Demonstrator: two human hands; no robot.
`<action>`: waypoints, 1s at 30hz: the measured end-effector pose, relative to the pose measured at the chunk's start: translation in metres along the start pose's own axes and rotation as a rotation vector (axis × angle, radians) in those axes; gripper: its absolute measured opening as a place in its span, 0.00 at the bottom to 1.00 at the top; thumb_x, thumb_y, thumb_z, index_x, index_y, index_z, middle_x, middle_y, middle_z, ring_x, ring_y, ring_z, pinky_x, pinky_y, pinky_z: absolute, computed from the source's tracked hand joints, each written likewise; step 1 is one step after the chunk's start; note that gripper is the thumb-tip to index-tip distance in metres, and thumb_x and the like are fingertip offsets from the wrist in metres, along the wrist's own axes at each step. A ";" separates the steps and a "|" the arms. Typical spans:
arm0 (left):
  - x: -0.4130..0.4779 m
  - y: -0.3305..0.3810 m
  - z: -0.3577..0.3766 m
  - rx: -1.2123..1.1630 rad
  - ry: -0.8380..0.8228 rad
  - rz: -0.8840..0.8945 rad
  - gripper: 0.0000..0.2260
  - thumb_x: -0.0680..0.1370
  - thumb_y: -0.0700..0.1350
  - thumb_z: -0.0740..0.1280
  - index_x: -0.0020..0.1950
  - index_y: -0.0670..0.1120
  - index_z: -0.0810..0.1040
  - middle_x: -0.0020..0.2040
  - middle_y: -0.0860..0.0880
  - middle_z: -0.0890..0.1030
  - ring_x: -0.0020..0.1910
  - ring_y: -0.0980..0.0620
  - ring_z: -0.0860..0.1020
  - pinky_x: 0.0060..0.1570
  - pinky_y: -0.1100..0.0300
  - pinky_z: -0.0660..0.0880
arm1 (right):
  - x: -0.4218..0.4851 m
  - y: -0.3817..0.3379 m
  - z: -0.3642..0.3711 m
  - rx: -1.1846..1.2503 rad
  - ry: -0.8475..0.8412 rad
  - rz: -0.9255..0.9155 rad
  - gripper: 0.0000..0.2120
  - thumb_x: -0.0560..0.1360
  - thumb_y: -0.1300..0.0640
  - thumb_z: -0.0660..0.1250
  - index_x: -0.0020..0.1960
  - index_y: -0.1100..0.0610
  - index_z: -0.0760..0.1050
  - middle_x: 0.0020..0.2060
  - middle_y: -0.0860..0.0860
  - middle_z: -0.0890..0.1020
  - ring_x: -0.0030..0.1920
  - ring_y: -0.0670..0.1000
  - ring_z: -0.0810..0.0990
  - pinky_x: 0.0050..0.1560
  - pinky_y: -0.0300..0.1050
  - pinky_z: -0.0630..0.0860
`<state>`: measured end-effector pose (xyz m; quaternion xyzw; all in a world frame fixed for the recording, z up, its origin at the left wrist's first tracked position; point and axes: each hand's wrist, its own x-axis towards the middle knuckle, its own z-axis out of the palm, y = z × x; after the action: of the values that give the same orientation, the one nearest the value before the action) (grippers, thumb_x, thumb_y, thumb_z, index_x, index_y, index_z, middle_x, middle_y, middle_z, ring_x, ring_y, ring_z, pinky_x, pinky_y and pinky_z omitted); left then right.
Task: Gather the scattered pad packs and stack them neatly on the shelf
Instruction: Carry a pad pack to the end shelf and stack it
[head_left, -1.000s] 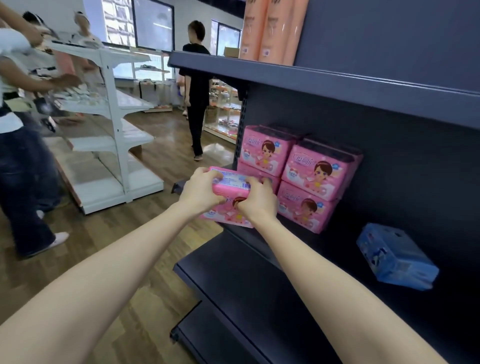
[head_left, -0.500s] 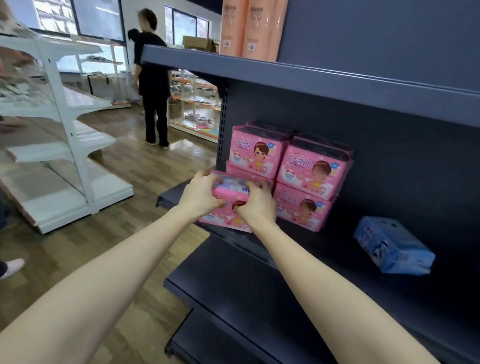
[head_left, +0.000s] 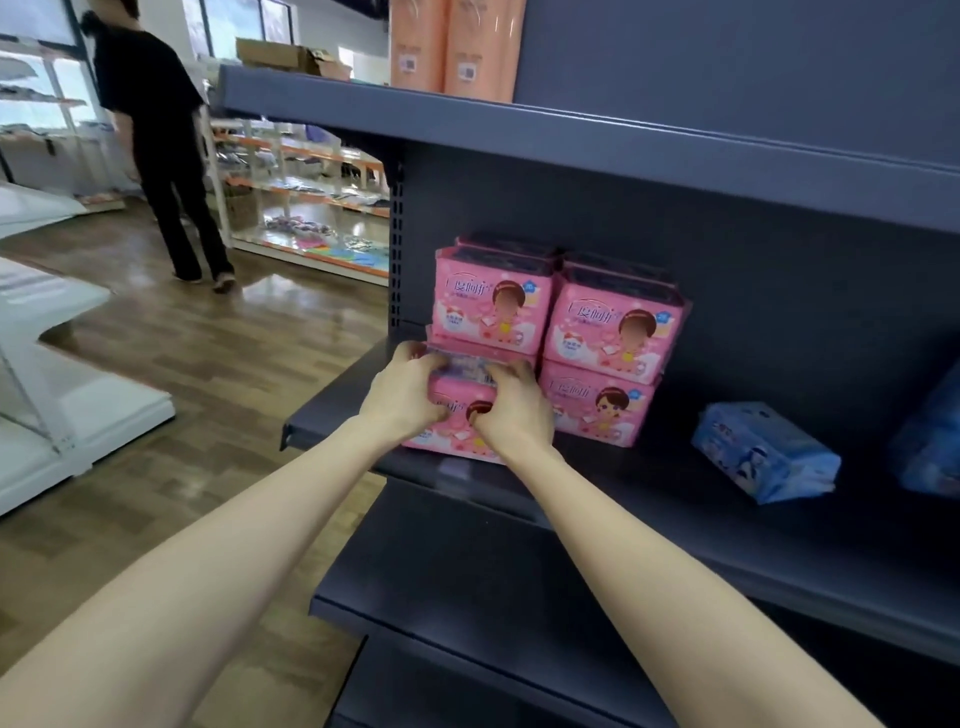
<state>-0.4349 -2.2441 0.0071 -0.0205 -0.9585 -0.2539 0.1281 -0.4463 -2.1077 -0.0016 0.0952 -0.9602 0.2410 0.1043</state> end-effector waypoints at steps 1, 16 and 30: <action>0.002 -0.002 0.000 -0.002 -0.005 0.013 0.29 0.68 0.42 0.73 0.69 0.46 0.71 0.69 0.43 0.64 0.63 0.40 0.71 0.59 0.51 0.70 | 0.000 -0.001 0.001 -0.008 0.005 0.010 0.27 0.73 0.55 0.67 0.71 0.52 0.65 0.68 0.52 0.66 0.61 0.58 0.74 0.56 0.49 0.73; 0.016 -0.015 0.006 -0.034 -0.062 0.108 0.28 0.70 0.42 0.71 0.69 0.45 0.70 0.69 0.42 0.64 0.61 0.39 0.72 0.58 0.52 0.70 | 0.001 -0.009 0.011 -0.070 0.040 0.100 0.25 0.75 0.57 0.64 0.71 0.53 0.65 0.69 0.53 0.65 0.60 0.60 0.74 0.56 0.51 0.74; 0.027 -0.019 0.013 -0.005 -0.096 0.113 0.30 0.69 0.41 0.71 0.71 0.47 0.67 0.70 0.42 0.62 0.62 0.39 0.72 0.60 0.49 0.71 | 0.008 -0.003 0.008 -0.087 0.004 0.085 0.25 0.76 0.58 0.64 0.72 0.55 0.64 0.69 0.54 0.65 0.61 0.61 0.72 0.58 0.53 0.74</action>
<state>-0.4659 -2.2552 -0.0060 -0.0869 -0.9603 -0.2471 0.0961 -0.4548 -2.1159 -0.0052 0.0494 -0.9727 0.2034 0.0999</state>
